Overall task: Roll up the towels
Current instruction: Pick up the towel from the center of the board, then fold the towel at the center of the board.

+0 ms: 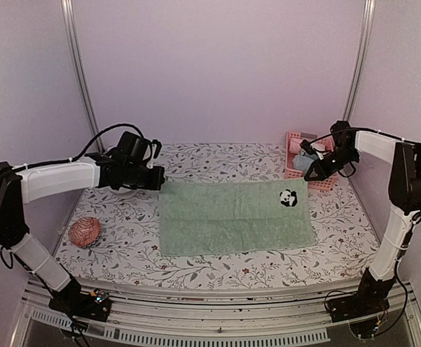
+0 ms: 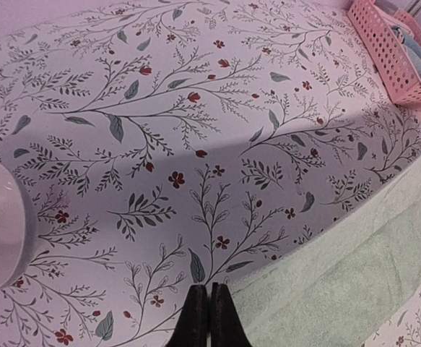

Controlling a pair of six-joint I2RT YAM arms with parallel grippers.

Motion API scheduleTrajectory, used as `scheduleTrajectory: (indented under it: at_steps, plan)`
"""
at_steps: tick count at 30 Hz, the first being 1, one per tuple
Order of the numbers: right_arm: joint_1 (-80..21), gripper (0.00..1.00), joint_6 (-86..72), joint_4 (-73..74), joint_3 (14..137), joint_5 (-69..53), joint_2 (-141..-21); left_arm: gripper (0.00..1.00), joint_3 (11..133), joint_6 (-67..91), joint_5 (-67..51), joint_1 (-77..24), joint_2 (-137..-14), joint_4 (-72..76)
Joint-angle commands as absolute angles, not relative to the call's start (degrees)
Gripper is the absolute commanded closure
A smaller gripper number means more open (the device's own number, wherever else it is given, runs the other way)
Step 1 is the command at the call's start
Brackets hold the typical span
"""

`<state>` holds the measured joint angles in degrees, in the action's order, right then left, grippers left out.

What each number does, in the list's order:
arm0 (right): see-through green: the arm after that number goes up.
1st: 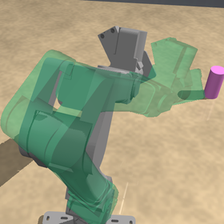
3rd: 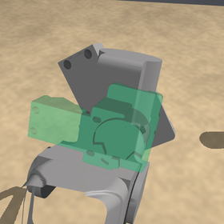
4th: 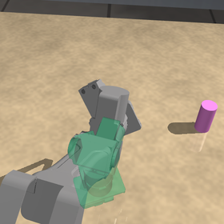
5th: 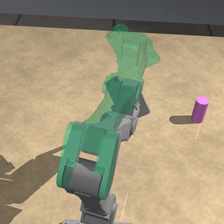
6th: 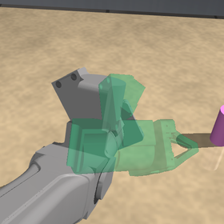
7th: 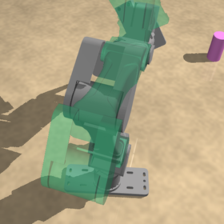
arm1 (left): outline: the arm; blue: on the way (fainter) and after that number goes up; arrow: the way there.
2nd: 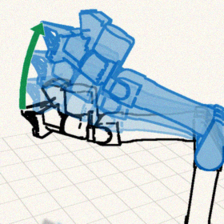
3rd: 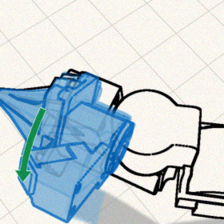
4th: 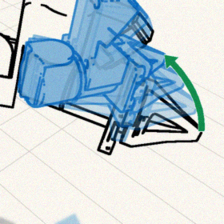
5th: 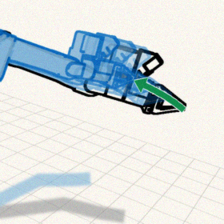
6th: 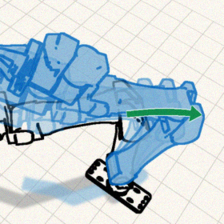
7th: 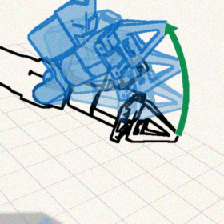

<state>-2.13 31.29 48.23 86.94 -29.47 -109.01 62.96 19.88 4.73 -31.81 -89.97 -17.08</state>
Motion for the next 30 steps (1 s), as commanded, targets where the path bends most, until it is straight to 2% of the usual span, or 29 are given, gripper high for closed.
scheduleTrajectory:
  at_steps: [1,8,16,30]
  plan:
    - [-1.58,0.97,32.80,47.70,85.74,-31.09,-106.27,1.00,62.51,18.40,1.77,-31.29,-87.84,-17.30]
    - [-1.58,0.97,35.83,46.36,76.08,-33.69,-102.01,1.00,57.87,17.83,-5.79,-31.38,-86.23,-18.06]
    - [-1.58,0.97,38.17,46.72,66.38,-32.50,-94.79,1.00,51.71,16.99,-7.87,-31.38,-82.11,-20.75]
    - [-1.58,0.97,43.07,49.26,56.33,-28.51,-88.44,1.00,46.87,15.04,-14.27,-31.38,-79.74,-25.33]
